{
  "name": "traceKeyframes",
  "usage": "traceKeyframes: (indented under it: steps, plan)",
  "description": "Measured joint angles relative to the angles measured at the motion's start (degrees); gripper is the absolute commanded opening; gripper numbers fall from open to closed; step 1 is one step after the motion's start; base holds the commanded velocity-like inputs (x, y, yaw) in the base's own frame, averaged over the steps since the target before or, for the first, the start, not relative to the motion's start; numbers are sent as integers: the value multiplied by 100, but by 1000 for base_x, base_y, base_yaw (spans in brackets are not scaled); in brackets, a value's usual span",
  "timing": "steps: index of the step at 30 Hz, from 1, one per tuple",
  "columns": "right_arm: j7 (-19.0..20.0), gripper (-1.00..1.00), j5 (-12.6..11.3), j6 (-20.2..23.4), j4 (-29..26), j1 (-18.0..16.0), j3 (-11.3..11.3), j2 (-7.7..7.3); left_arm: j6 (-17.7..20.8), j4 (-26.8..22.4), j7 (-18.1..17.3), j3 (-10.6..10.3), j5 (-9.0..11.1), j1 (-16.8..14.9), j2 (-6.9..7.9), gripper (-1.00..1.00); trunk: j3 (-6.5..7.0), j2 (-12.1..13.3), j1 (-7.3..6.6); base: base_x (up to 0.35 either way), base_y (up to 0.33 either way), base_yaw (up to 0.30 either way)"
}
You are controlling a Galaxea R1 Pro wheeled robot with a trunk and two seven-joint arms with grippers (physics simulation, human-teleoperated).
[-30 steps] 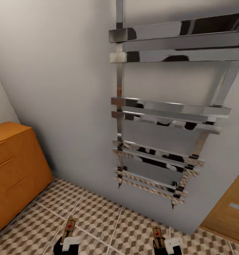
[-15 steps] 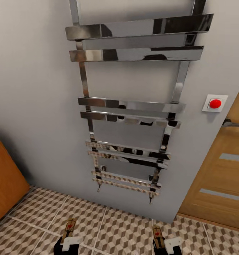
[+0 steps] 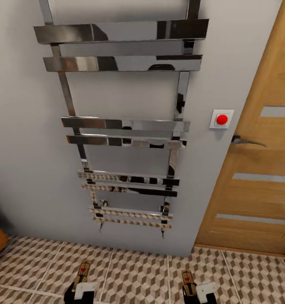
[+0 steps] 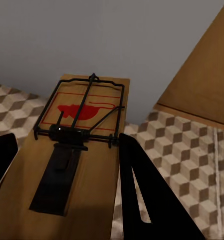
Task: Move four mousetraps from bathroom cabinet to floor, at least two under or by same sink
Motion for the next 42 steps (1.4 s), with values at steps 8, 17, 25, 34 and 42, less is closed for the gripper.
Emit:
traceKeyframes:
  steps: [8, 17, 25, 34, 42]
  plan:
    - [0, -100, 0, 0, 0, 0, 0, 0, 2, 0, 0, 0, 0, 0, 1, -100, -16, 0, 0, 0, 0, -293]
    - [0, -100, 2, 0, 0, 0, -2, 0, 5, 0, 0, 0, 0, 0, 0, -100, -34, 0, 0, 0, 0, -293]
    - [0, -100, 1, 0, 0, 0, 0, 0, 5, 0, 0, 0, 0, 0, -2, -100, -49, 0, 0, 0, 0, -293]
    - [0, -100, 2, 0, 0, 0, 0, 0, 5, 0, 0, 0, 0, 0, -2, -100, -67, 0, 0, 0, 0, -293]
    - [0, -100, 2, 0, 0, 0, 0, 0, 5, 0, -2, 0, 0, 0, -2, -100, -83, 0, 0, 0, 0, -293]
